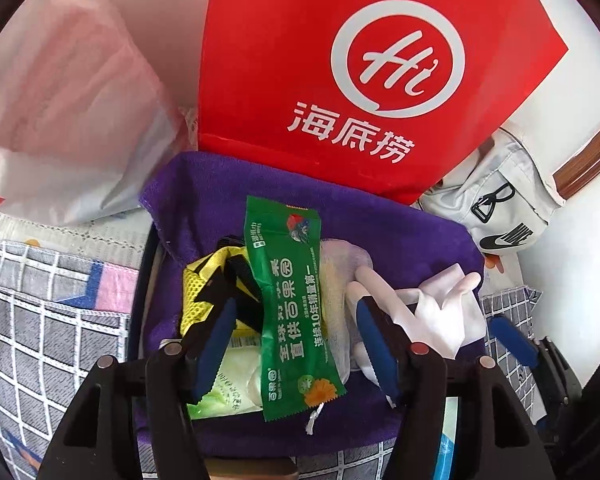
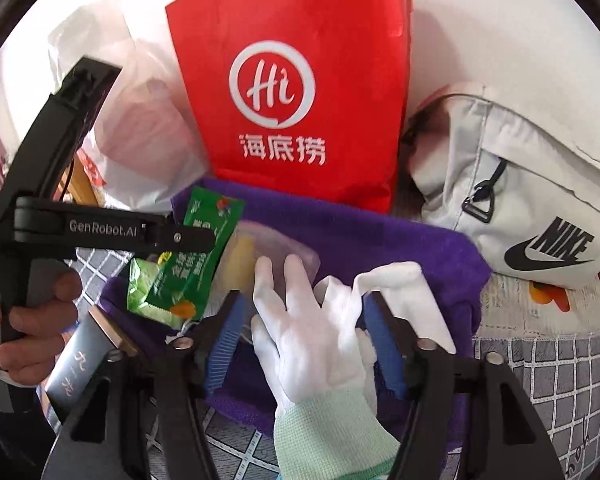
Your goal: Organize soft objects
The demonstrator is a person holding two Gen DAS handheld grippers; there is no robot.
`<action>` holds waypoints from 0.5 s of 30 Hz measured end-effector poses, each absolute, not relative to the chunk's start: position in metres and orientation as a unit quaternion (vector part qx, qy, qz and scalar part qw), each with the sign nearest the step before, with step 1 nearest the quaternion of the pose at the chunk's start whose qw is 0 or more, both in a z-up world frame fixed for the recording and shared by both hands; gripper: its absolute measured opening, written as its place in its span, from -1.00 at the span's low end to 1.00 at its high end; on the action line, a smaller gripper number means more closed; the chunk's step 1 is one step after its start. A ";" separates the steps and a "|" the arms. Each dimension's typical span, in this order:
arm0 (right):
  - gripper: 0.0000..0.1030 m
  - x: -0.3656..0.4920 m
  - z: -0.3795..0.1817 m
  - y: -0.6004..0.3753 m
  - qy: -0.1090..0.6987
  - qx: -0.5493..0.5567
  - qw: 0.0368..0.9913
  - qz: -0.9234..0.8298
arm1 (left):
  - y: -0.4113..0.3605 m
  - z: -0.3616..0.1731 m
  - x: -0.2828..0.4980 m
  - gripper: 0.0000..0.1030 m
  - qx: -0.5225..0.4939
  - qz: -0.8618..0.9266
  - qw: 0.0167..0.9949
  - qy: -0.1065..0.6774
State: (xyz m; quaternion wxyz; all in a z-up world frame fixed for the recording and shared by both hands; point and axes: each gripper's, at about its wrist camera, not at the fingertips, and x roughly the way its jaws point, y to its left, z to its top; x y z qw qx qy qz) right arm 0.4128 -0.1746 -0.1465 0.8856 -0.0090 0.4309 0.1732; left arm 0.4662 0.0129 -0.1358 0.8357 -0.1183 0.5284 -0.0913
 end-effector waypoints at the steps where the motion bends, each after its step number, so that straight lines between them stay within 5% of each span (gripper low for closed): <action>1: 0.30 0.413 -0.145 -0.176 0.432 -0.004 0.885 0.171 | 0.013 -0.133 0.465 0.18 -0.116 -0.088 0.837 0.527; 15: 0.32 0.356 -0.094 -0.207 0.438 0.032 0.891 0.118 | 0.006 -0.077 0.389 0.29 -0.052 -0.085 0.858 0.504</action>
